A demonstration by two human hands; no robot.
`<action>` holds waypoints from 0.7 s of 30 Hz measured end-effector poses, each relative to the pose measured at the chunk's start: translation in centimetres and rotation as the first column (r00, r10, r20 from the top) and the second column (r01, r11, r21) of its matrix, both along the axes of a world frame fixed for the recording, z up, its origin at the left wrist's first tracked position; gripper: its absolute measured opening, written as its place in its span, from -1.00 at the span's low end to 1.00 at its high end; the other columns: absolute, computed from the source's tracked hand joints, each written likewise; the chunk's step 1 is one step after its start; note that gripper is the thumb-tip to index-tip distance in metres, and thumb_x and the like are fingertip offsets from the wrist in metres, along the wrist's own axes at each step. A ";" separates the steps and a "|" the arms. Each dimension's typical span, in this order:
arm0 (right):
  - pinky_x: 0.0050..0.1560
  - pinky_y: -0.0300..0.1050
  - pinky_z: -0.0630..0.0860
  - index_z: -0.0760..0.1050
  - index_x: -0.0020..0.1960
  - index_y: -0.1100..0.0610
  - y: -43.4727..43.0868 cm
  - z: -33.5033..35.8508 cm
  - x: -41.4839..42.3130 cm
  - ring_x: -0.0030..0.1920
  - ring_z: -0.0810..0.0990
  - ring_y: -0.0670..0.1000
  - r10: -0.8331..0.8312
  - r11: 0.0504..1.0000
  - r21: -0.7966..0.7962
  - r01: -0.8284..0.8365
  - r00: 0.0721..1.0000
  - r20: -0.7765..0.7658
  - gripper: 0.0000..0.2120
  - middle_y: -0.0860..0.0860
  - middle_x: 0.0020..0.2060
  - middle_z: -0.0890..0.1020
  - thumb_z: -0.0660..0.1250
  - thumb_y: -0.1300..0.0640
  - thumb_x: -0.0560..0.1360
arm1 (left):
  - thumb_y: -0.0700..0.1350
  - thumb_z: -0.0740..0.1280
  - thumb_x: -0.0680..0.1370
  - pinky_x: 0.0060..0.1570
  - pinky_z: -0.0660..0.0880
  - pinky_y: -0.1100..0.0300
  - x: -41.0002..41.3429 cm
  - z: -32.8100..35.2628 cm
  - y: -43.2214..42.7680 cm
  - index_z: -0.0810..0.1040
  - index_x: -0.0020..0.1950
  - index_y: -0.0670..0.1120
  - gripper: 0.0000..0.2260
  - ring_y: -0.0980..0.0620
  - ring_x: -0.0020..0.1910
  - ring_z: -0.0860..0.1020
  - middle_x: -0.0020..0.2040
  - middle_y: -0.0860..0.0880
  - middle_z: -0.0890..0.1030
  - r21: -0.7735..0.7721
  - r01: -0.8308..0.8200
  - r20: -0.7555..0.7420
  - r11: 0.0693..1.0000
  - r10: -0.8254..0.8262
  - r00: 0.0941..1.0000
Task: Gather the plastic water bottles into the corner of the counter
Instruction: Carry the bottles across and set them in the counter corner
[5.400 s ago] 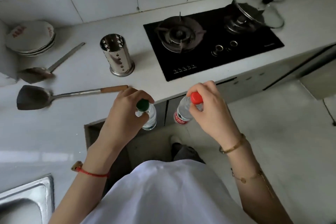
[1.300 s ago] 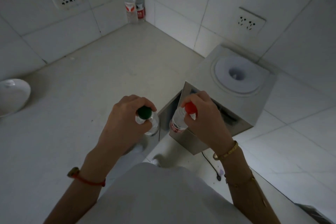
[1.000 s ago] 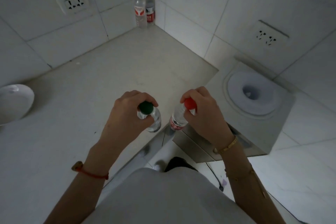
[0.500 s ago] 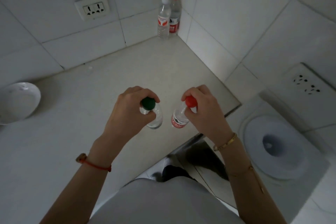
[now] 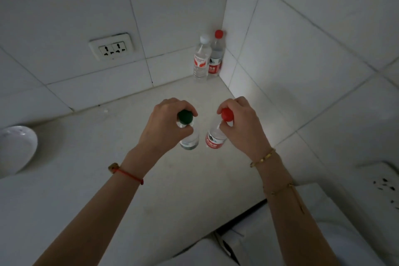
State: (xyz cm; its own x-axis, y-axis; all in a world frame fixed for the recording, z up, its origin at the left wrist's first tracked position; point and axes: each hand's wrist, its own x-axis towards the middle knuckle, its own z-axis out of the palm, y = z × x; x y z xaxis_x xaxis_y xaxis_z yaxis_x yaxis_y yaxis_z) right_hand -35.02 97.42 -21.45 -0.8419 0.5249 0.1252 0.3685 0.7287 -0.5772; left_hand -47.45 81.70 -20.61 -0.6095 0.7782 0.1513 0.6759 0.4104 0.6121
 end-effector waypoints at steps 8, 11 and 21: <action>-0.02 -0.29 0.40 0.46 0.03 0.11 8.0 -1.1 -7.9 -0.10 0.43 -0.06 -0.025 0.998 0.059 0.027 0.999 -0.035 -0.75 0.07 0.04 0.45 0.39 0.27 0.38 | -0.24 0.48 0.30 -0.03 0.45 0.19 -6.4 -1.2 8.7 0.60 -0.02 -0.01 -0.71 0.02 -0.09 0.52 -0.09 -0.01 0.61 -0.036 -0.031 0.000 0.999 0.031 1.000; -0.04 -0.27 0.41 0.47 0.03 0.12 10.6 -1.8 -10.7 -0.14 0.45 -0.03 -0.035 0.996 0.078 0.039 0.998 -0.051 -0.75 0.09 0.01 0.46 0.38 0.29 0.38 | -0.25 0.49 0.31 -0.05 0.40 0.23 -8.7 -2.0 11.5 0.60 -0.01 -0.01 -0.70 0.03 -0.08 0.51 -0.07 -0.01 0.61 -0.058 -0.044 0.000 0.997 0.044 0.999; -0.01 -0.25 0.44 0.45 0.07 0.16 17.8 -4.2 -18.3 -0.15 0.50 0.02 -0.050 0.993 0.110 0.047 0.999 0.020 -0.79 0.11 0.04 0.45 0.31 0.30 0.44 | -0.26 0.49 0.30 -0.07 0.41 0.24 -15.4 -3.7 19.9 0.62 -0.02 0.01 -0.69 0.01 -0.05 0.54 -0.03 -0.02 0.61 -0.085 -0.089 0.045 0.992 0.093 0.995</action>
State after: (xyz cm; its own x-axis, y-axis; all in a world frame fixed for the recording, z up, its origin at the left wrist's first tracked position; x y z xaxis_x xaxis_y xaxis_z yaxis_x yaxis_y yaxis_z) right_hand -53.31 115.18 -25.63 -0.8191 0.5494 0.1651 0.4170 0.7678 -0.4864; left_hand -62.84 101.58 -24.31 -0.6834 0.7278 0.0577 0.6039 0.5192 0.6048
